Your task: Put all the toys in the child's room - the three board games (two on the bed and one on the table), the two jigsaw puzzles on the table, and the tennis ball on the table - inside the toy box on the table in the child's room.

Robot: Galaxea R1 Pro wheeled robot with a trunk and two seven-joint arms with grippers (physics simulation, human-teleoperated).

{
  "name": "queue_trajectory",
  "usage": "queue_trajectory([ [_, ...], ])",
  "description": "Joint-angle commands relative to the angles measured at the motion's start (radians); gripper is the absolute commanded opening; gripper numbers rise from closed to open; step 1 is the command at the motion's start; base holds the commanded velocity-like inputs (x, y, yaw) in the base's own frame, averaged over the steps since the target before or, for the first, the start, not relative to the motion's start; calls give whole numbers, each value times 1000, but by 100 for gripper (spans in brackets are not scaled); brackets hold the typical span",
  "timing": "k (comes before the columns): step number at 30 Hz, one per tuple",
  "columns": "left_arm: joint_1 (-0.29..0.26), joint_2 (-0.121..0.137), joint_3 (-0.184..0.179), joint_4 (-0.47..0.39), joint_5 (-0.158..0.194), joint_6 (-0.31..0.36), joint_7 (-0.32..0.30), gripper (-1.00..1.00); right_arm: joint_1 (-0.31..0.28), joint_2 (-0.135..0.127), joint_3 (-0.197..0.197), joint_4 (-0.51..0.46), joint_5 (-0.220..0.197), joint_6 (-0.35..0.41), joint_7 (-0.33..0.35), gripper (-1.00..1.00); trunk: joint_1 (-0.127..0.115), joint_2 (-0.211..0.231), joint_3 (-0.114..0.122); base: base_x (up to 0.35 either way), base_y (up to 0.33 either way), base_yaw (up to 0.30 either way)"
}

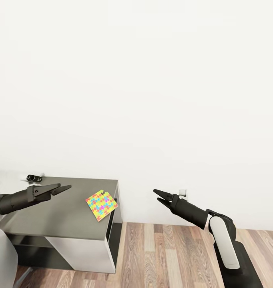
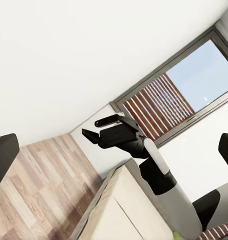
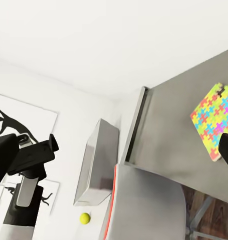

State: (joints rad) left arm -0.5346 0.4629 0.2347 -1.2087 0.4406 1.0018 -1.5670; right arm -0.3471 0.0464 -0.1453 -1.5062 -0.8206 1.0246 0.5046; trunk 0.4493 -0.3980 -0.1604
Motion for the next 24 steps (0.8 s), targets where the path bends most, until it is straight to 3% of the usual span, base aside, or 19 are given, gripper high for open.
queue_trajectory([
  [1,-1,0,0,0,0,11,-4,100,-1,1,-2,0,8,5,7,100,1,-2,0,0,4,0],
  [24,-1,-3,-1,-5,7,9,-4,100,-1,5,-2,11,18,2,-4,100,1,-2,38,43,28,0],
])
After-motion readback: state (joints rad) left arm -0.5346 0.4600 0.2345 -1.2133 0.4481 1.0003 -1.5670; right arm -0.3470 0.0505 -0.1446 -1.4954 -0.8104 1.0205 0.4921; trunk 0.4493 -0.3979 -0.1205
